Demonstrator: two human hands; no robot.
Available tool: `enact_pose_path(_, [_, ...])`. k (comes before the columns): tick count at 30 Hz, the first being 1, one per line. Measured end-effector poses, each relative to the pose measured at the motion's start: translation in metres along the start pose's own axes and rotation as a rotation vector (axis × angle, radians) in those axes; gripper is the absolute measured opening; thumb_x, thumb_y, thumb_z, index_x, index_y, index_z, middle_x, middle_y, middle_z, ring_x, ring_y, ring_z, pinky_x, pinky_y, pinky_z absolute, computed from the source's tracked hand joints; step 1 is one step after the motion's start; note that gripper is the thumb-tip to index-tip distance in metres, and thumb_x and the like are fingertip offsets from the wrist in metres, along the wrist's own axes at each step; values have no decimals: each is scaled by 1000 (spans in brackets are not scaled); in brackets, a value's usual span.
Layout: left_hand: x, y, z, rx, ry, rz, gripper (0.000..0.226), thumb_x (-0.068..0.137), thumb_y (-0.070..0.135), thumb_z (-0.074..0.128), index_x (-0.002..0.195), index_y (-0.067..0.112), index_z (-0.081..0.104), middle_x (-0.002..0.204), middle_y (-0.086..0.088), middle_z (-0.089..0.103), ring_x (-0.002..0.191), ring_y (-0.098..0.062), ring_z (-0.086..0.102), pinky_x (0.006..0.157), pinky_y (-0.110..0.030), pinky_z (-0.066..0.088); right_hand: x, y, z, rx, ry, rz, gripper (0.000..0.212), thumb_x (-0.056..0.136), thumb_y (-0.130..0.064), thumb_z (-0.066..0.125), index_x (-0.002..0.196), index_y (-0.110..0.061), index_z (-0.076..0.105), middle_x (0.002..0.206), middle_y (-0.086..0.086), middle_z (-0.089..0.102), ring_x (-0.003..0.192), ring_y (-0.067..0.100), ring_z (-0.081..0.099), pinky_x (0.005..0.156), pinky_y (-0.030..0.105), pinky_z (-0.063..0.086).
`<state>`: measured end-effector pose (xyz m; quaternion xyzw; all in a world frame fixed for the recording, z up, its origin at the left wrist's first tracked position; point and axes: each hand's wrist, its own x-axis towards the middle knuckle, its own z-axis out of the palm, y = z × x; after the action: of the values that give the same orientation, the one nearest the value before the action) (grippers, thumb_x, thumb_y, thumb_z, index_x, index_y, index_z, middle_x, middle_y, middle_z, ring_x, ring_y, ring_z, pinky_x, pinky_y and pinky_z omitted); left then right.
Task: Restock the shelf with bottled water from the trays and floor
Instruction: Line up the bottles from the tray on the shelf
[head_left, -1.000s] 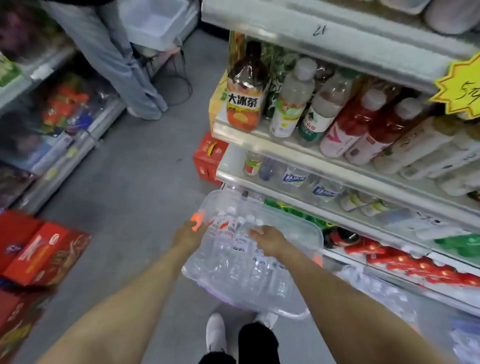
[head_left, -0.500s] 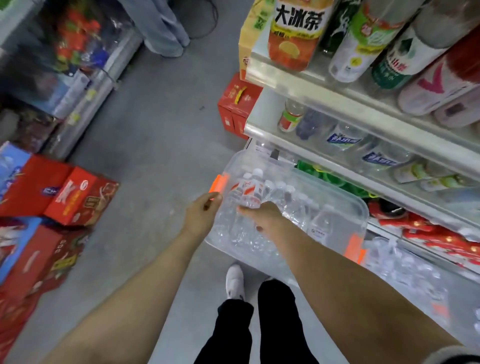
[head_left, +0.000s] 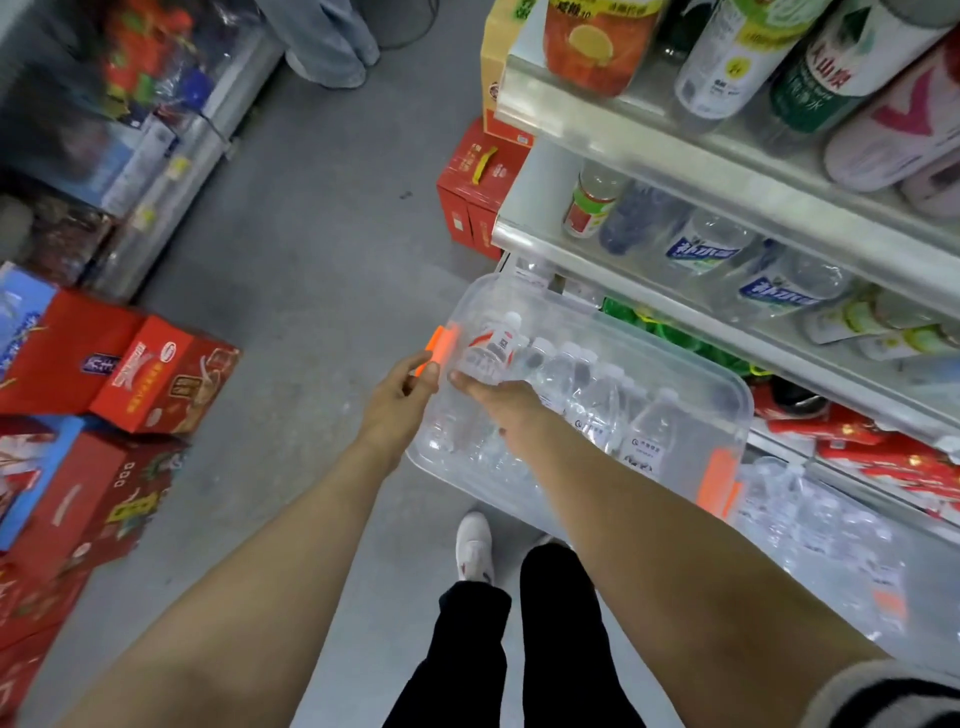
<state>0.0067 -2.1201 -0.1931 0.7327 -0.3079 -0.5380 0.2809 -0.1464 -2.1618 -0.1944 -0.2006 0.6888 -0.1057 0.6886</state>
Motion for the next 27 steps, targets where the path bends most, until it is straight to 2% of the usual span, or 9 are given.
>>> enact_pose_path(4, [-4, 2, 1, -15, -1, 0, 35, 101, 43, 53, 132, 30, 60, 107, 3, 68, 103, -12, 61, 90, -27, 48, 4, 2, -13, 154, -100, 48, 56, 73, -19, 88, 123, -7, 66, 112, 15, 75, 102, 28, 73, 82, 38, 62])
enact_pose_path(7, [-10, 4, 5, 17, 36, 7, 34, 101, 43, 51, 130, 29, 62, 107, 4, 70, 103, -15, 62, 88, -29, 50, -14, 19, -53, 263, -250, 54, 43, 85, -11, 77, 126, -6, 66, 115, 11, 75, 107, 24, 72, 84, 40, 59])
enact_pose_path(9, [-12, 5, 10, 142, 101, 57, 35, 100, 42, 53, 129, 26, 65, 110, 1, 72, 106, -20, 64, 93, -31, 49, -25, 38, -80, 423, -383, 30, 43, 88, -7, 71, 130, -2, 63, 120, 14, 72, 112, 28, 69, 93, 47, 55])
enact_pose_path(11, [-16, 8, 22, 318, 96, 95, 37, 101, 40, 51, 132, 23, 63, 122, -4, 69, 114, -24, 62, 95, -26, 43, -33, 55, -100, 550, -471, -33, 49, 86, -5, 68, 135, 1, 60, 117, 16, 70, 110, 32, 67, 95, 51, 54])
enact_pose_path(14, [-21, 4, 53, 549, -9, 48, 52, 102, 44, 48, 141, 11, 52, 143, -11, 55, 132, -30, 49, 108, -32, 33, -39, 71, -118, 606, -463, -82, 48, 83, -4, 66, 131, -2, 63, 110, 17, 70, 105, 32, 67, 90, 51, 57])
enact_pose_path(17, [-13, 3, 81, 706, 19, -79, 78, 96, 59, 46, 147, 1, 35, 148, -20, 46, 138, -37, 40, 113, -43, 29, -39, 82, -133, 578, -414, -40, 48, 78, -8, 68, 125, -5, 64, 105, 16, 68, 95, 31, 70, 80, 44, 60])
enact_pose_path(19, [0, 12, 87, 844, 24, -177, 90, 95, 66, 40, 152, -1, 23, 150, -21, 43, 142, -39, 35, 115, -44, 24, -38, 87, -138, 581, -406, -36, 50, 76, -9, 68, 125, -4, 64, 104, 15, 68, 93, 30, 70, 79, 43, 60])
enact_pose_path(23, [13, 24, 101, 1099, -14, -237, 86, 94, 74, 29, 136, 1, 47, 136, -21, 53, 130, -37, 44, 108, -41, 30, -32, 102, -150, 626, -401, -53, 57, 78, -9, 67, 134, -1, 60, 109, 12, 68, 97, 28, 68, 82, 42, 59])
enact_pose_path(27, [5, 11, 107, 1076, 20, -285, 86, 89, 75, 42, 136, 3, 44, 142, -23, 40, 136, -38, 33, 109, -41, 31, -26, 108, -157, 633, -415, -61, 64, 76, -11, 70, 138, -1, 58, 112, 13, 68, 101, 29, 68, 85, 45, 59])
